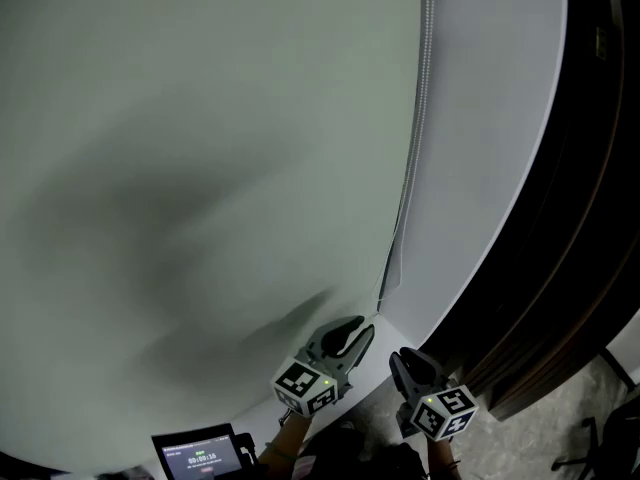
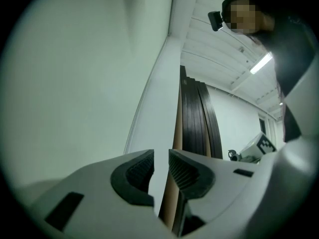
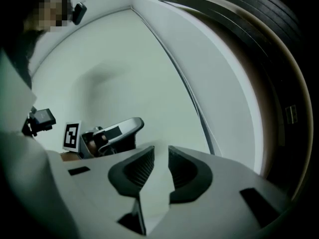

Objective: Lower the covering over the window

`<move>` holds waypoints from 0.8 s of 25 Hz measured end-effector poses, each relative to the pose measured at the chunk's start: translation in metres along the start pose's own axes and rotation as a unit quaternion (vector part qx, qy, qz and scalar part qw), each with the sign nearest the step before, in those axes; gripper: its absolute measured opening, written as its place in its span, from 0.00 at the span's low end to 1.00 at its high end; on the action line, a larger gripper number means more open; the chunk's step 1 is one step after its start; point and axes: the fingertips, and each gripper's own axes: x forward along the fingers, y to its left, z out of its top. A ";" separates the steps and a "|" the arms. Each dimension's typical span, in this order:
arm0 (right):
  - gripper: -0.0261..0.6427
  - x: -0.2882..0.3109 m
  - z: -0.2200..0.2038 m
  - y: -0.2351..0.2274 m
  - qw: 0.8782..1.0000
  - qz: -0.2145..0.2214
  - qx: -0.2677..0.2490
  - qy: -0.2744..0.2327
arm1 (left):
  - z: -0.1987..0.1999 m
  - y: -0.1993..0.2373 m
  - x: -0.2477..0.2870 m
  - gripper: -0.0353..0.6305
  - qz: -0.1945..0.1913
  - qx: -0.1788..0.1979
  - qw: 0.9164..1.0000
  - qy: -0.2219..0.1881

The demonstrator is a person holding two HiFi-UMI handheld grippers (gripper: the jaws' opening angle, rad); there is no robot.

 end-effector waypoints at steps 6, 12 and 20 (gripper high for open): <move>0.17 -0.043 0.011 0.017 0.999 0.025 -0.024 -0.008 | 0.015 -0.069 -0.027 0.05 0.003 0.005 1.000 -0.024; 0.13 -0.135 0.009 0.028 0.997 0.064 -0.048 0.002 | -0.015 -0.159 -0.046 0.05 0.047 -0.009 0.999 -0.023; 0.09 -0.234 -0.003 0.046 0.994 0.098 -0.046 0.017 | -0.044 -0.273 -0.076 0.05 0.093 -0.018 0.995 0.004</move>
